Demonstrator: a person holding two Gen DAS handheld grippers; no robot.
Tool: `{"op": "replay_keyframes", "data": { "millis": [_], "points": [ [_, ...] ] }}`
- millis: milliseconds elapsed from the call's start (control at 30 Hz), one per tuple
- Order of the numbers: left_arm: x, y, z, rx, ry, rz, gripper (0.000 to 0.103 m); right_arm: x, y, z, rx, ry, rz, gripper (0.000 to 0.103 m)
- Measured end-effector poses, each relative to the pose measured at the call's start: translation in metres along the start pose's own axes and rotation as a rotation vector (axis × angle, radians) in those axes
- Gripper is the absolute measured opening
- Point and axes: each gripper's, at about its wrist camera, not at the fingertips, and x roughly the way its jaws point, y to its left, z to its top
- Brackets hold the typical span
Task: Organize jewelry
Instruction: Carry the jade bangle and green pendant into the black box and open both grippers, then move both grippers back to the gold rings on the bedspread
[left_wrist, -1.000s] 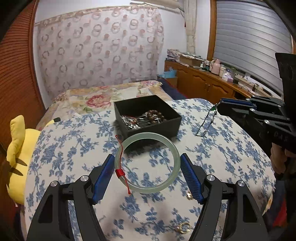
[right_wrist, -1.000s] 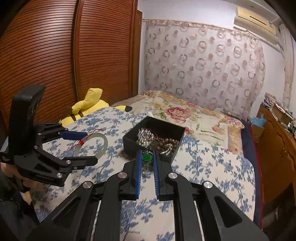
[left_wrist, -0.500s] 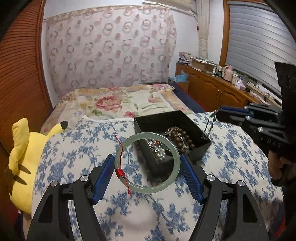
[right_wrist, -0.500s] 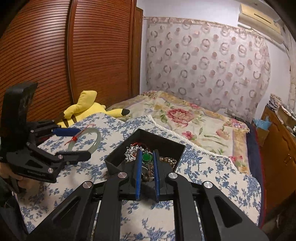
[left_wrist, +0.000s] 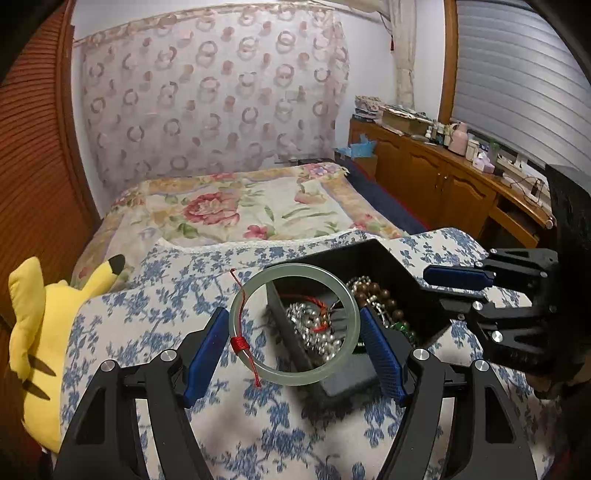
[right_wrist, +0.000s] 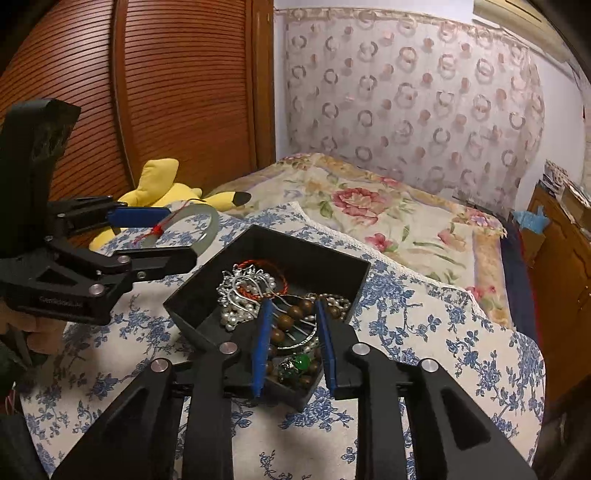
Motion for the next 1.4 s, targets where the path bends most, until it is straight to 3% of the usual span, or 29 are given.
{"op": "replay_keyframes", "data": {
  "millis": [233,800,1133,1200,1333,1400],
  "points": [
    [0.023,-0.009,0.011,0.018,0.028,-0.020,0.069,-0.002,-0.011,-0.006,0.030,-0.004,-0.012,0.033],
    [0.058,-0.025,0.017,0.053,0.083,-0.028,0.069,-0.011,-0.024,-0.013,0.060,-0.013,-0.030,0.033],
    [0.038,-0.025,0.011,0.043,0.063,-0.015,0.072,-0.029,-0.017,-0.020,0.063,-0.026,-0.035,0.033],
    [0.025,-0.023,0.005,0.032,0.052,-0.017,0.080,-0.035,-0.013,-0.025,0.067,-0.027,-0.027,0.033],
    [0.005,-0.020,-0.010,0.017,0.044,-0.011,0.081,-0.047,0.000,-0.037,0.068,-0.020,-0.021,0.033],
    [-0.009,-0.020,-0.020,0.011,0.038,-0.003,0.088,-0.053,0.009,-0.048,0.071,-0.011,-0.013,0.033]
  ]
}}
